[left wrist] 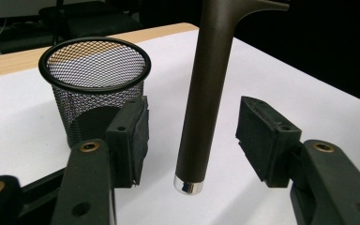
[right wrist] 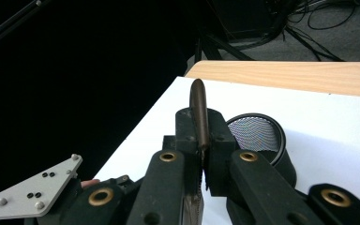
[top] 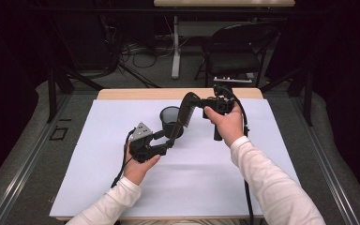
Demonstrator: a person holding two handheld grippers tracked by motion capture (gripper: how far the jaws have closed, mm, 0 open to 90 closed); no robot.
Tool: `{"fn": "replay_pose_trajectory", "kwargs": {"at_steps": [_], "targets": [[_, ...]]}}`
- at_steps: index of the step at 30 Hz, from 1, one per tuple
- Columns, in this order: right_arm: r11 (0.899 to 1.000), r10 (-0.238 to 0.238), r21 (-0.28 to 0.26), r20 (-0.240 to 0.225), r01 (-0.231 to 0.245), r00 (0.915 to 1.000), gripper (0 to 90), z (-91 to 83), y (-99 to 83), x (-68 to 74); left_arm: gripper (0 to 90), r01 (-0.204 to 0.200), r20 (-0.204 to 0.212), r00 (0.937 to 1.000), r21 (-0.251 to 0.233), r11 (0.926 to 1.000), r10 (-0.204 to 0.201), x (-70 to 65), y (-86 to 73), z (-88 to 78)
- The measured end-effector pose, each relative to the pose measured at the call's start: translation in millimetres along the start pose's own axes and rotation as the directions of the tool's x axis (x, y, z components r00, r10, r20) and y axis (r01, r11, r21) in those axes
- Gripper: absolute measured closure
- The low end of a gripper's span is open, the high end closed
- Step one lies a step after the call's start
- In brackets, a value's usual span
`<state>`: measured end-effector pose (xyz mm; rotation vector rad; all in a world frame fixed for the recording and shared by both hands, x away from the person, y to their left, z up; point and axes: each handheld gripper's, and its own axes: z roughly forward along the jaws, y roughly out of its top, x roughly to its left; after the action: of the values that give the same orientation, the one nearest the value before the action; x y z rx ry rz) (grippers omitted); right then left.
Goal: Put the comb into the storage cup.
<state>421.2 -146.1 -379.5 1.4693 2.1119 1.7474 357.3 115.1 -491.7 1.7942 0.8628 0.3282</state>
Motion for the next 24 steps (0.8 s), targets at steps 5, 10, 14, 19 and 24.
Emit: {"fn": "replay_pose_trajectory", "kwargs": {"at_steps": [5, 10, 14, 19, 24], "targets": [[1.0, -0.007, -0.007, 0.005, 0.007, 1.0, 87.0, -1.1, 3.7, 1.4, 41.8, 0.006, -0.018, 0.9998, 0.007, 1.0, -0.006, 2.6, 1.8, -3.0], [1.0, -0.013, -0.014, 0.011, 0.013, 0.9999, 87.0, -2.4, 6.3, 4.6, 39.3, 0.011, -0.042, 0.999, 0.012, 0.9999, -0.011, 4.0, 3.2, -5.2], [0.999, -0.032, -0.018, 0.025, 0.032, 0.9992, 87.0, -4.4, 8.4, 7.7, 38.1, 0.006, -0.061, 0.9981, 0.0, 1.0, -0.006, 4.9, 4.9, -7.8], [0.999, -0.04, -0.035, 0.036, 0.041, 0.9985, 87.0, -8.6, 12.3, 8.6, 36.7, 0.014, -0.075, 0.9971, -0.005, 0.9999, -0.014, 7.2, 6.4, -11.4], [0.997, -0.047, -0.055, 0.052, 0.05, 0.9975, 87.0, -13.3, 16.7, 6.8, 34.6, 0.017, -0.08, 0.9967, 0.015, 0.9997, -0.016, 9.6, 5.9, -12.0]]}}
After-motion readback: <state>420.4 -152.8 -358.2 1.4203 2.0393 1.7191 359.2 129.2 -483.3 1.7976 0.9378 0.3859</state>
